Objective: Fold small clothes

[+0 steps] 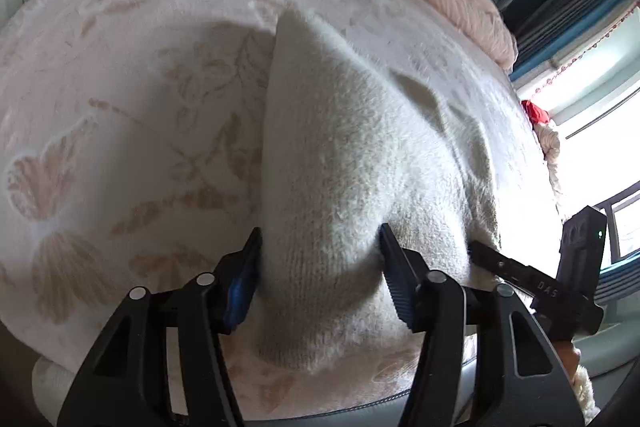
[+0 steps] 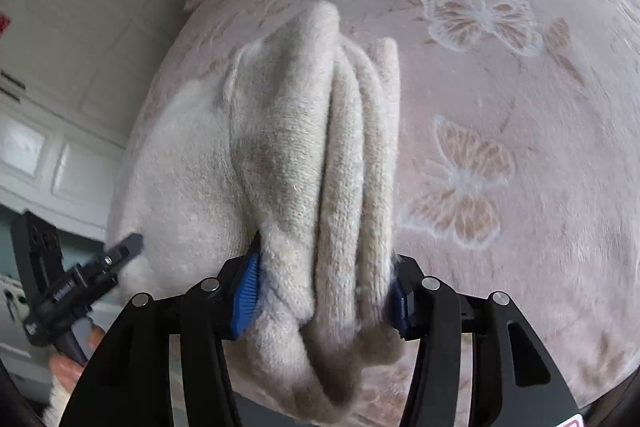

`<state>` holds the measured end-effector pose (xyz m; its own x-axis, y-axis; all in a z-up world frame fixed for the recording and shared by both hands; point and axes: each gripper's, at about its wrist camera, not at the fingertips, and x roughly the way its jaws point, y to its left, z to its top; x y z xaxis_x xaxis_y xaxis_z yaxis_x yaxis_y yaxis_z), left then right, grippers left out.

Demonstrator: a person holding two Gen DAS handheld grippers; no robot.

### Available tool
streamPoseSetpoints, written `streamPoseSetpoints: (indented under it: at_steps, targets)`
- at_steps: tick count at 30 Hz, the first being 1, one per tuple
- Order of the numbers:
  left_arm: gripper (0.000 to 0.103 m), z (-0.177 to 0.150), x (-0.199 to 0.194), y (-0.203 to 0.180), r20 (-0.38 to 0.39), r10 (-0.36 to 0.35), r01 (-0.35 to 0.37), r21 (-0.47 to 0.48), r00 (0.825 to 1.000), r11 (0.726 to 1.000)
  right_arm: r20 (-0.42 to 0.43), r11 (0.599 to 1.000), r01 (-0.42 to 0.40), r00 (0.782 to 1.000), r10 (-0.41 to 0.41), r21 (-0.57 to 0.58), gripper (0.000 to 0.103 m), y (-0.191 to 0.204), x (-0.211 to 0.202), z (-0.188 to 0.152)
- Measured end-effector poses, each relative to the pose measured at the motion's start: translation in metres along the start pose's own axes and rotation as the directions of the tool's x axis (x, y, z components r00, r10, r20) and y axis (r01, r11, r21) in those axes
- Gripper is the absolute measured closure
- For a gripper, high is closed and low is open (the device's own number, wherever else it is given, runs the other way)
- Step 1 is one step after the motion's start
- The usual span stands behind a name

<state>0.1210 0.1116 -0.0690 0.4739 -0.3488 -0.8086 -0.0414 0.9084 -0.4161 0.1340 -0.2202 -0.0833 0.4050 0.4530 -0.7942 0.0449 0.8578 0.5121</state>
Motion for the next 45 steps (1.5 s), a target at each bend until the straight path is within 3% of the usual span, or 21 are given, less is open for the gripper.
streamPoseSetpoints:
  at_steps: [2,4,8,9,10,12,16,21,23,25,26,28,32,35,38,43,45]
  targets:
    - [0.048,0.001,-0.026,-0.015,0.064,0.050,-0.054,0.052,0.997,0.997,0.071,0.998,0.064,0.996,-0.063,-0.022,0.052,0.010,-0.028,0.000]
    - [0.035,0.003,-0.052,-0.031,0.152,0.061,-0.080,0.121,0.987,0.989,0.163,0.989,0.101,0.983,-0.082,-0.108,0.050,0.032,-0.055,-0.001]
    - [0.031,0.005,-0.055,-0.057,0.170,0.082,-0.117,0.208,0.982,0.971,0.190,0.968,0.124,0.978,-0.082,-0.218,0.051,0.063,-0.055,-0.001]
    - [0.032,0.003,-0.053,-0.062,0.168,0.095,-0.131,0.219,0.981,0.967,0.180,0.962,0.128,0.980,-0.086,-0.239,0.067,0.068,-0.048,-0.002]
    - [0.032,0.002,-0.050,-0.067,0.168,0.105,-0.143,0.230,0.980,0.963,0.170,0.958,0.128,0.982,-0.086,-0.256,0.098,0.073,-0.042,-0.003]
    - [0.034,-0.002,-0.044,-0.074,0.163,0.119,-0.158,0.250,0.979,0.955,0.147,0.949,0.145,0.983,-0.107,-0.280,0.102,0.078,-0.032,-0.006]
    - [0.048,-0.015,-0.010,-0.075,0.078,0.215,-0.228,0.283,0.974,0.932,0.059,0.914,0.234,0.972,-0.227,-0.330,0.103,0.067,0.015,-0.016]
    - [0.052,-0.025,0.000,-0.072,0.090,0.295,-0.308,0.344,0.951,0.887,0.079,0.923,0.198,0.980,-0.182,-0.330,0.103,0.083,-0.010,-0.027]
    - [0.052,-0.025,-0.002,-0.071,0.084,0.297,-0.307,0.340,0.951,0.889,0.084,0.909,0.196,0.981,-0.177,-0.368,0.103,0.092,-0.016,-0.034]
    - [0.052,-0.025,-0.002,-0.071,0.085,0.297,-0.309,0.328,0.951,0.893,0.049,0.880,0.253,0.966,-0.255,-0.402,0.103,0.083,0.003,-0.044]
    - [0.052,-0.025,-0.004,-0.071,0.086,0.298,-0.310,0.325,0.951,0.894,0.017,0.879,0.266,0.959,-0.282,-0.395,0.103,0.073,0.015,-0.047]
    - [0.052,-0.027,-0.008,-0.075,0.086,0.293,-0.305,0.321,0.952,0.897,-0.007,0.916,0.229,0.970,-0.245,-0.330,0.103,0.060,0.017,-0.050]
    - [0.052,-0.031,-0.022,-0.081,0.096,0.289,-0.304,0.310,0.953,0.901,0.078,0.920,0.230,0.973,-0.217,-0.318,0.103,0.077,-0.021,-0.050]
    - [0.052,-0.039,-0.037,-0.087,0.118,0.288,-0.311,0.305,0.950,0.900,0.185,0.902,0.295,0.951,-0.247,-0.315,0.100,0.088,-0.049,-0.058]
    - [0.045,-0.048,-0.054,-0.100,0.170,0.292,-0.332,0.311,0.941,0.890,0.237,0.902,0.341,0.930,-0.282,-0.265,0.096,0.087,-0.067,-0.070]
    - [0.016,-0.067,-0.080,-0.115,0.267,0.280,-0.354,0.292,0.922,0.888,0.276,0.908,0.376,0.907,-0.319,-0.183,0.080,0.075,-0.083,-0.086]
    - [0.015,-0.077,-0.087,-0.120,0.306,0.292,-0.379,0.284,0.906,0.881,0.291,0.906,0.389,0.898,-0.331,-0.170,0.074,0.073,-0.088,-0.095]
